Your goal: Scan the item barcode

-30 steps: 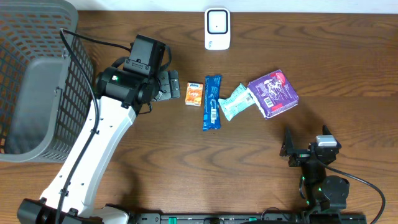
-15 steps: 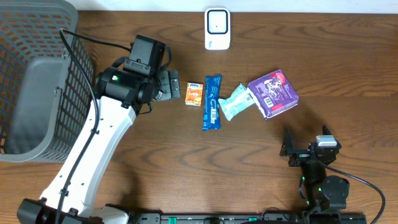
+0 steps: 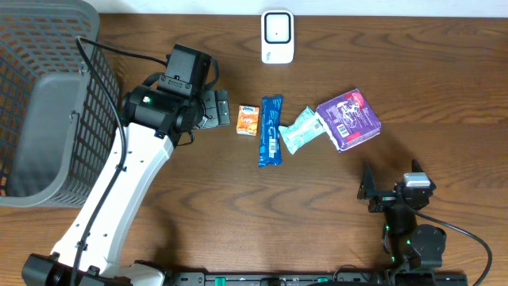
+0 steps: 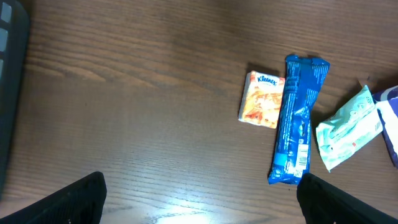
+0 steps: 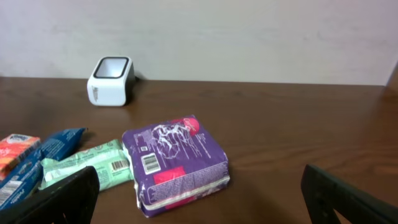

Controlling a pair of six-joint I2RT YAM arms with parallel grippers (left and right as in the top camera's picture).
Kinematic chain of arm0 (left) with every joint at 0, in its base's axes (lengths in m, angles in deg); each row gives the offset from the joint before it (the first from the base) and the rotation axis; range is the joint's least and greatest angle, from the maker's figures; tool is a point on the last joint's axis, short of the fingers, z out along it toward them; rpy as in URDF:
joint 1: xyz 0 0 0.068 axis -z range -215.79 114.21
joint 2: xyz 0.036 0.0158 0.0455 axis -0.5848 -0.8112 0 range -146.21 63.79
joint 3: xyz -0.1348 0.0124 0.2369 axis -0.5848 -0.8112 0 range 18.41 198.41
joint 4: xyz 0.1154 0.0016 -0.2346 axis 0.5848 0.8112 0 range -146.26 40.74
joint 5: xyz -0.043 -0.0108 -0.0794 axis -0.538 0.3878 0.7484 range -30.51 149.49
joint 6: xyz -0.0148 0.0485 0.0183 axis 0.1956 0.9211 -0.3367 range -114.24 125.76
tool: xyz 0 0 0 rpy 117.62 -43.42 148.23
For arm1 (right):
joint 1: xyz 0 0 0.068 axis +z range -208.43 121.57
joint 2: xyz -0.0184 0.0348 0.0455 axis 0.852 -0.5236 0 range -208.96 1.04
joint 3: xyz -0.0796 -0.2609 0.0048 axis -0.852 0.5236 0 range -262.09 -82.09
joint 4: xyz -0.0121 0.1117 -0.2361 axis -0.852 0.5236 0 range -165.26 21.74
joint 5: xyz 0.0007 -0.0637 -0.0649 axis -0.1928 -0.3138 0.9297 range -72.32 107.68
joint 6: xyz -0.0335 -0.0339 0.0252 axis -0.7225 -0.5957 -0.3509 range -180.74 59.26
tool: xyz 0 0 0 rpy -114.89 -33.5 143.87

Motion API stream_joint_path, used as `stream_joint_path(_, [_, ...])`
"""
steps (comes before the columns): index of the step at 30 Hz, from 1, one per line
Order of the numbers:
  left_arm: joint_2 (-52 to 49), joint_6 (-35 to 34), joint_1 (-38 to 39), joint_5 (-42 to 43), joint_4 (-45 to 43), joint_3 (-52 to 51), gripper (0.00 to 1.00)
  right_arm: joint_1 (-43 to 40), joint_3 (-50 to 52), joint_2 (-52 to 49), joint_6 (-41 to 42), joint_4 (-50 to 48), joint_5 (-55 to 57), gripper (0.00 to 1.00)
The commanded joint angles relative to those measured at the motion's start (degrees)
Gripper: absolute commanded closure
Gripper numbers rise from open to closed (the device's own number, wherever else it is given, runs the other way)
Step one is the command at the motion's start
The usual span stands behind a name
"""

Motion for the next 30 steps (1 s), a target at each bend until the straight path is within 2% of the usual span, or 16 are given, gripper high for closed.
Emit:
stream_joint_path(1, [-0.3,0.6,-0.1,-0.4,0.2,0.2,0.02,0.4,0.1,0.3,9.1,-2.4,-11.9,0.01])
stream_joint_path(4, [-0.3,0.6,-0.1,-0.4,0.2,0.2,0.02,0.4,0.1,0.3,20.4,-1.4,-30.2,0.01])
stream_joint_path(5, [-0.3,0.6,-0.1,-0.4,0.2,0.2,0.02,0.4,0.1,0.3,23.4,-2.2,-32.9,0.01])
stream_joint_path(7, [-0.3,0.6,-0.1,-0.4,0.2,0.2,0.02,0.4,0.1,0.3,26.2,-4.7,-33.7,0.01])
stream_joint_path(9, [-0.3,0.6,-0.1,-0.4,0.2,0.2,0.02,0.4,0.0,0.3,26.2,-15.1,-33.3,0.01])
stream_joint_path(10, [-0.3,0.6,-0.1,-0.4,0.2,0.2,0.02,0.4,-0.2,0.3,26.2,-16.4,-32.2,0.01])
stream_joint_path(13, [-0.3,0.6,-0.1,-0.4,0.2,0.2,0.02,0.4,-3.2,-1.0,24.3,-14.5,-28.0,0.01])
stream_joint_path(15, [-0.3,0.6,-0.1,-0.4,0.2,0.2,0.02,0.4,-6.8,-3.7,20.0,-9.4,-25.7,0.01])
stream_joint_path(17, [-0.3,0.6,-0.1,-0.4,0.2,0.2,0.02,0.4,-13.7,-10.3,13.6,-0.5,-22.0,0.01])
stream_joint_path(20, [-0.3,0.6,-0.1,-0.3,0.2,0.2,0.02,0.4,-21.4,-18.5,10.8,7.2,-17.3,0.01])
stream_joint_path(23, [-0.3,0.6,-0.1,-0.4,0.2,0.2,0.02,0.3,-32.8,-32.6,10.7,17.1,-11.0,0.01])
stream_joint_path(27, [-0.3,0.6,-0.1,-0.4,0.2,0.2,0.02,-0.3,-43.8,-49.7,11.0,24.0,-11.0,0.01])
stream_joint_path(30, [-0.3,0.6,-0.1,-0.4,0.2,0.2,0.02,-0.3,-49.2,-60.8,11.9,24.3,-15.0,0.01])
